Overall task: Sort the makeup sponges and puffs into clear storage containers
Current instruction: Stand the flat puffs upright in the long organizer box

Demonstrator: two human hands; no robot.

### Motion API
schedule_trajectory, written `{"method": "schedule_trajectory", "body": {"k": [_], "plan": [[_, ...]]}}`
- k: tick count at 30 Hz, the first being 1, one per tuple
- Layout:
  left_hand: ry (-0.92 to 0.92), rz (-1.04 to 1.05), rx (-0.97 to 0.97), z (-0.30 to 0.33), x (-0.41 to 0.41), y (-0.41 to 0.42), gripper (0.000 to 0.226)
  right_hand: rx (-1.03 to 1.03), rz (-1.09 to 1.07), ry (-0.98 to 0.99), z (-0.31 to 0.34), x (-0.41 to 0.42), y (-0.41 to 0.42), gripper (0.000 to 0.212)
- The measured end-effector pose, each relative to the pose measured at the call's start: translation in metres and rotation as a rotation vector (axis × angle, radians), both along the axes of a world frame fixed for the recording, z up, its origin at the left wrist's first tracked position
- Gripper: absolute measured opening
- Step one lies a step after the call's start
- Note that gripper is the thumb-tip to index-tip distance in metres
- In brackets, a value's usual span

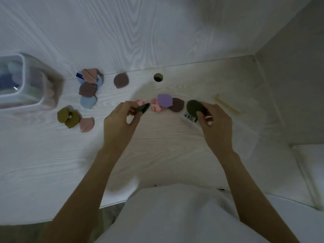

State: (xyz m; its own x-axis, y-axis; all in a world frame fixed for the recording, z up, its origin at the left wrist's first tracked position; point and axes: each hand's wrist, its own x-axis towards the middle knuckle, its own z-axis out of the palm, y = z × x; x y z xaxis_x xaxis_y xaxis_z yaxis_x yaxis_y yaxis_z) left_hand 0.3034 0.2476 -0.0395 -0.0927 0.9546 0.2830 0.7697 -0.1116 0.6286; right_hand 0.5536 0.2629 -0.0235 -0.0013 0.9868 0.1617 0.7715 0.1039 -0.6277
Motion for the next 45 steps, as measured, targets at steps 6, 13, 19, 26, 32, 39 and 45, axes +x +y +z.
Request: {"method": "schedule_trajectory", "body": {"k": [6, 13, 19, 26, 32, 39, 45], "plan": [[-0.372, -0.184, -0.258, 0.020, 0.103, 0.022, 0.024, -0.174, -0.285, 0.135, 0.001, 0.059, -0.032, 0.038], [-0.237, -0.286, -0.413, 0.005, 0.156, 0.059, 0.024, -0.108, -0.371, 0.264, 0.006, 0.074, -0.028, 0.031], [0.093, -0.417, -0.325, -0.004, 0.164, 0.061, 0.028, -0.102, -0.355, 0.287, -0.001, 0.071, -0.022, 0.032], [0.145, -0.471, -0.318, -0.009, 0.167, 0.061, 0.028, -0.108, -0.319, 0.289, -0.008, 0.066, -0.014, 0.028], [0.433, -0.531, -0.225, -0.017, 0.165, 0.062, 0.033, -0.057, -0.299, 0.254, -0.014, 0.061, -0.007, 0.028], [0.541, -0.576, -0.108, -0.019, 0.152, 0.063, 0.032, -0.045, -0.222, 0.155, -0.020, 0.055, 0.001, 0.037], [0.456, -0.531, -0.178, -0.021, 0.151, 0.065, 0.031, -0.060, -0.143, 0.019, -0.017, 0.058, 0.003, 0.036]]}}
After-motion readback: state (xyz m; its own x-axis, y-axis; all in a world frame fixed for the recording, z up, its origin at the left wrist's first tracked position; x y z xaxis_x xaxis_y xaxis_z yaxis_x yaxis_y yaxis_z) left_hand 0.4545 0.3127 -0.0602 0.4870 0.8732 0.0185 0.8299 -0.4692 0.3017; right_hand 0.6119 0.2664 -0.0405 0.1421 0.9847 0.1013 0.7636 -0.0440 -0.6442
